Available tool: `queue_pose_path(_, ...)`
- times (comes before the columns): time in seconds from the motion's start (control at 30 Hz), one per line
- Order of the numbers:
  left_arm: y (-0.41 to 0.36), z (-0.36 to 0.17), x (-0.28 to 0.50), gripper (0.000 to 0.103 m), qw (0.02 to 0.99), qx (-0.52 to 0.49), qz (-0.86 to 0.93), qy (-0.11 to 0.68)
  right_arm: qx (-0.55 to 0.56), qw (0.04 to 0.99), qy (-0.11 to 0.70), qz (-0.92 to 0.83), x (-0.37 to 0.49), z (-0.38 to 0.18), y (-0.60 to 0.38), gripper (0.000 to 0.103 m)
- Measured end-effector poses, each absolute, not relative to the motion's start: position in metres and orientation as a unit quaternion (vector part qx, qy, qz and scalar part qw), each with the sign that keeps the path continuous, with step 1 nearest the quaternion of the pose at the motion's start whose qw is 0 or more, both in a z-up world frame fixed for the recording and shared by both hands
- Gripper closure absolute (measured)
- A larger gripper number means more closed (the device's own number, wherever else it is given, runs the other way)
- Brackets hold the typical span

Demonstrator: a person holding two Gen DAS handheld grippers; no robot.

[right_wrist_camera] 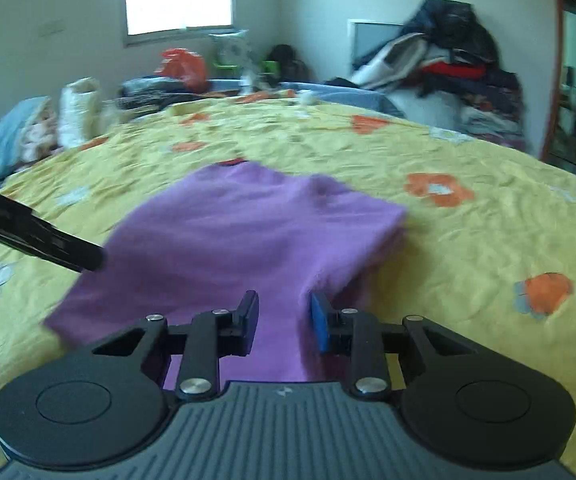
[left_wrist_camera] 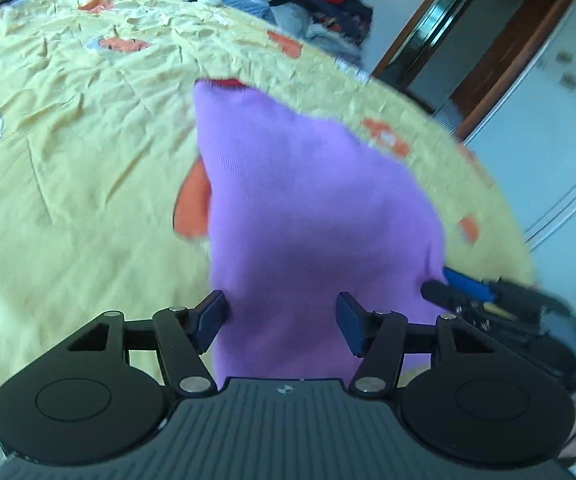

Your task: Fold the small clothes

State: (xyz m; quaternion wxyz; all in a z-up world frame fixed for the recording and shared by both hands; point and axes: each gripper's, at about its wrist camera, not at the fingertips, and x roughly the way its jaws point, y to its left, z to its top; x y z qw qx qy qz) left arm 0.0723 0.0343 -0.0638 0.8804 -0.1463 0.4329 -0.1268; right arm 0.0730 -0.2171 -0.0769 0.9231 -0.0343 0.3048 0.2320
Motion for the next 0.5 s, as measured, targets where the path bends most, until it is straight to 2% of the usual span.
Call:
queue_pose_path(0.1, 0.033, -0.074, 0.054, 0.045, 0.894, -0.12, -0.094, 0.421, -0.045, 0.921, 0.325, 0.21, 0.068, -0.095, -0.225, 0.082)
queue_pose_path(0.23, 0.037, -0.076, 0.045, 0.045, 0.898, -0.122, -0.086, 0.414, -0.022, 0.927, 0.324, 0.189, 0.072, -0.08, -0.245, 0.08)
queue_pose_path(0.37, 0.032, -0.076, 0.04, 0.044, 0.904, -0.104, -0.082, 0.407, -0.04, 0.934, 0.286, 0.21, 0.103, -0.062, -0.224, 0.079)
queue_pose_path(0.43, 0.03, -0.076, 0.037, 0.044, 0.906, -0.1, -0.079, 0.404, -0.036, 0.921, 0.294, 0.255, 0.121, -0.063, -0.207, 0.079)
queue_pose_path(0.5, 0.029, -0.076, 0.037, 0.043, 0.906, -0.099, -0.078, 0.403, -0.087, 0.91, 0.315, 0.255, 0.138, -0.075, -0.188, 0.079)
